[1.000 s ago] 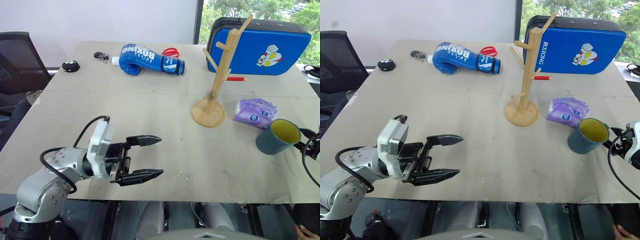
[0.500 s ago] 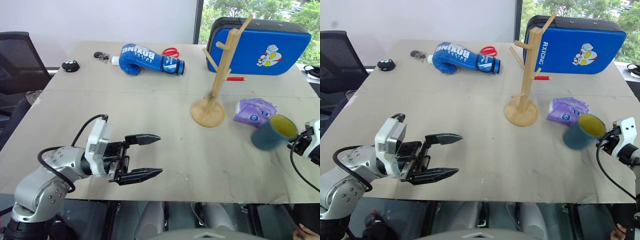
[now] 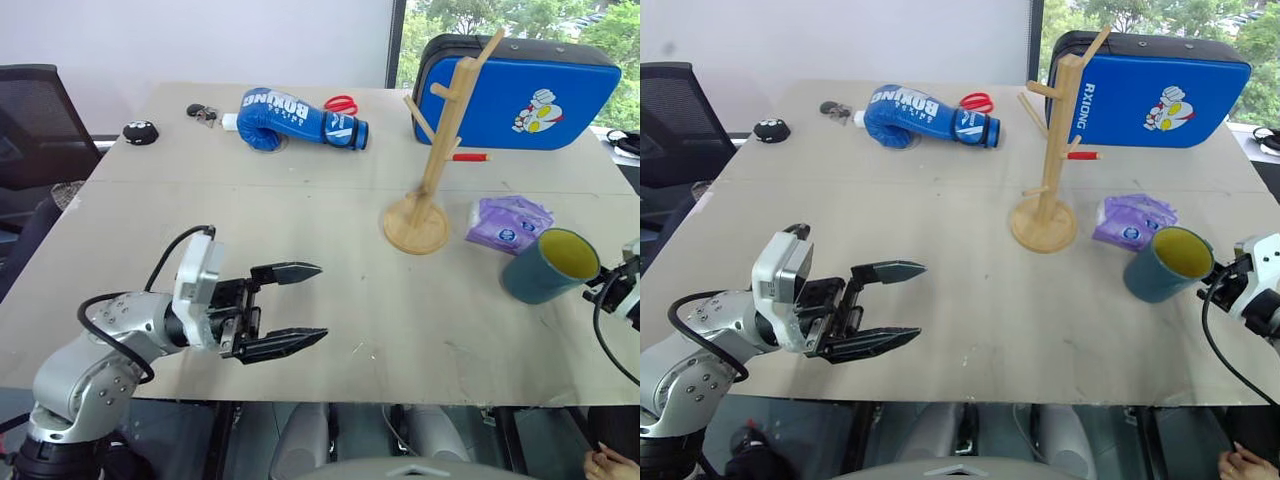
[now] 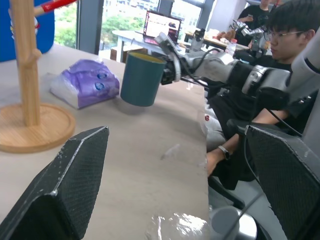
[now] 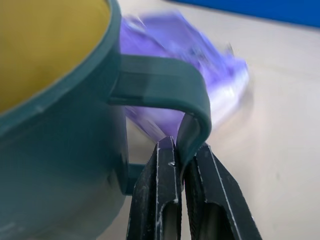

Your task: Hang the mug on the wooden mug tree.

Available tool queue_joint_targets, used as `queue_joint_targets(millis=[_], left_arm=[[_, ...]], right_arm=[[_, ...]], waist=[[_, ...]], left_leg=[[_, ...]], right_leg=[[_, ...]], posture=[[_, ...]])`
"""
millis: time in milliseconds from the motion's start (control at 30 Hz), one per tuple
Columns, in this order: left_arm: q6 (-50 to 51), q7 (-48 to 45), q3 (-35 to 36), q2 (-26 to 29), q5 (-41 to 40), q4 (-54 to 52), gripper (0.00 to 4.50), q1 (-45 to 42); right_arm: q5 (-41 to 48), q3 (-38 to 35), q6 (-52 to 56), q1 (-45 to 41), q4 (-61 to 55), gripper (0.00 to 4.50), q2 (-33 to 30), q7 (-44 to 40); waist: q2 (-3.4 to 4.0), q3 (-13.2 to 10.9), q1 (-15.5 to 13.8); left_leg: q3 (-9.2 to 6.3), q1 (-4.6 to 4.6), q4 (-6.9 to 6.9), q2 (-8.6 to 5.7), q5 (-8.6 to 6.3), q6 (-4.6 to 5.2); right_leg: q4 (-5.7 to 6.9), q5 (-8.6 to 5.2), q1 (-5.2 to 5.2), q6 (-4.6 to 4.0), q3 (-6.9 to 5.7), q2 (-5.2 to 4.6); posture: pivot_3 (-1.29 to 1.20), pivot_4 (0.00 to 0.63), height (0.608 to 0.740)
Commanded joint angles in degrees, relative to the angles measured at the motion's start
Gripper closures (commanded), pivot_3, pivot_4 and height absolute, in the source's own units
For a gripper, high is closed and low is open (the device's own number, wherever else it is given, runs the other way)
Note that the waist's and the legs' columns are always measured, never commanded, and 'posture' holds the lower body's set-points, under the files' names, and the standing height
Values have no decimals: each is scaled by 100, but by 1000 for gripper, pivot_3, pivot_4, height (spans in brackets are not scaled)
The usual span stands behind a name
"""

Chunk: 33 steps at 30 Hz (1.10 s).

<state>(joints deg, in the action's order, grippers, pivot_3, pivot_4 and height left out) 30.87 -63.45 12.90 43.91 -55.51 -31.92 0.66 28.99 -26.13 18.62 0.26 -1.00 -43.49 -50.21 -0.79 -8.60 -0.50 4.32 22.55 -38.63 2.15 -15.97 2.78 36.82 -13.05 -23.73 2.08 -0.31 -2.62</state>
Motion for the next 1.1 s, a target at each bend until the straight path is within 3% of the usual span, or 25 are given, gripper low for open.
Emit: queue_joint_targets(millis=[33,167,400,700,967,1067,1100], left_arm=[[2,33,50,-35,-125,-22,0,-121],[26,82,164,-29,-158,7,0,-136],[29,493,594,-63,-292,-181,0,135],[-108,1017,1216,-289,-348,-660,0,1009],[-242,1341,1426,-447,-372,-1058,0,1547],[-279,1408,1403,-453,-377,-1107,0,1587],[-285,1437,1391,-457,-374,-1125,0,1589]], right_arm=[[296,25,736,-325,-1452,4445,-466,303],[159,727,1357,-1301,-1665,4445,-818,502],[-184,1832,1583,-3051,-827,4445,-966,54],[-617,2648,1148,-4587,621,4445,-750,-923],[-1410,3598,930,-5670,1982,4445,-112,-1522],[-1612,3658,632,-5736,2385,3606,25,-1636],[-1663,3624,509,-5708,2452,3129,31,-1628]], waist=[[5,-3,32],[-7,-4,71],[-10,-9,76],[-10,-16,93],[-11,-18,120],[-11,-18,81],[-11,-18,72]], left_leg=[[2,-2,0,0,0,0],[1,-5,-2,1,0,0],[-7,13,-2,-1,0,0],[-4,25,2,-2,-2,0],[-1,13,1,1,-2,2],[-4,18,0,-1,-1,-1],[-4,20,0,-2,0,-2]], right_leg=[[1,0,0,1,2,0],[0,0,1,0,0,0],[-7,0,-6,-3,-8,-3],[-16,1,-12,0,-10,-9],[-6,1,-10,-5,-8,-7],[-6,1,-10,-6,-11,-9],[-8,1,-11,-6,-12,-11]], posture=[[0,150,740],[0,150,740],[0,150,740],[0,150,740],[0,150,740],[0,150,740],[0,150,740]])
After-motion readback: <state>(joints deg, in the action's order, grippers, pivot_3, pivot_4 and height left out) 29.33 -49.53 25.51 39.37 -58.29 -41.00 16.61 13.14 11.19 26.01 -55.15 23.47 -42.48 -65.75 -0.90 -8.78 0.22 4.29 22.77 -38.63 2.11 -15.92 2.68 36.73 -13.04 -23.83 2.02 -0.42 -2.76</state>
